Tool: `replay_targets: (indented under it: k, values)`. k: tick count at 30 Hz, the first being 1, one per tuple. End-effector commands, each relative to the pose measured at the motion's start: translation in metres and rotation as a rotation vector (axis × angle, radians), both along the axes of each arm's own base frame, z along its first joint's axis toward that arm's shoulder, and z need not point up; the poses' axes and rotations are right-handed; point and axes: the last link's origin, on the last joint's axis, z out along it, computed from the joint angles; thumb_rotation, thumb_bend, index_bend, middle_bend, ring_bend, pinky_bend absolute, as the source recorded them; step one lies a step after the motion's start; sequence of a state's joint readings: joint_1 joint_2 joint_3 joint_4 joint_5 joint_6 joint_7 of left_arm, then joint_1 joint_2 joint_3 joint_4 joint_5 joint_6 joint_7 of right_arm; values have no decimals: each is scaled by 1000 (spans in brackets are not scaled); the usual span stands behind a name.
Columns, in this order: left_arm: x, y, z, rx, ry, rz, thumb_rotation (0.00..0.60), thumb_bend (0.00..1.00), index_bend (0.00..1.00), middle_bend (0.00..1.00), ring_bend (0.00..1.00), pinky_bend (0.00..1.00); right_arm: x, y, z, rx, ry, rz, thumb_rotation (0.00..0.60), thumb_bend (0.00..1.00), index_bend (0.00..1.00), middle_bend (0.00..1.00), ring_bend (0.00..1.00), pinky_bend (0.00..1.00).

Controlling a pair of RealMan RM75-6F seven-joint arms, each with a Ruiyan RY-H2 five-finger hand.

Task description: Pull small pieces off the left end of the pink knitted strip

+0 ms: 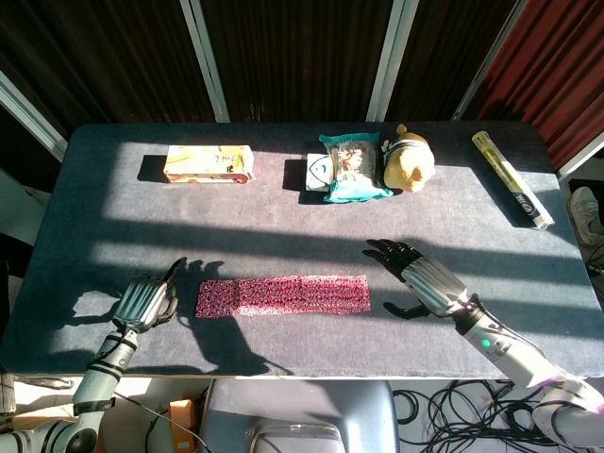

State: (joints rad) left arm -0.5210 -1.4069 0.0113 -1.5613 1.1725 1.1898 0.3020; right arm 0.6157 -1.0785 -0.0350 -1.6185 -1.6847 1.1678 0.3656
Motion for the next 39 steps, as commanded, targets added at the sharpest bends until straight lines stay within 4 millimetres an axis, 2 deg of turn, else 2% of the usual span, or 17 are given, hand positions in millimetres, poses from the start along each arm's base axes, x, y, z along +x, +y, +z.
replay_targets:
  k: [1,4,11,19,32,39]
  values:
    - [-21,-29,-7,-34,96,6,600,762,329,1000,1000,930,-44,17,22,-65,61,-62,600,256,2,0,0,127]
    - [-21,-38,-17,-100,141,16,600,848,353,1000,1000,984,-56,17,22,-62,89,-91,600,256,0,0,0,127]
    - [-10,-38,-27,-160,148,52,600,951,274,1000,1000,1000,-64,14,15,-45,121,-125,600,257,0,0,0,127]
    - [11,-25,-40,-123,146,42,600,966,73,1000,1000,1000,-74,10,7,-11,155,-164,600,257,0,0,0,128]
    - [26,-25,-61,-181,213,28,600,981,71,1000,1000,1000,-81,8,8,-6,154,-190,600,257,0,0,0,127]
    - [27,-26,-67,-199,246,39,600,993,84,1000,1000,1000,-85,7,11,-7,150,-205,600,257,0,0,0,127]
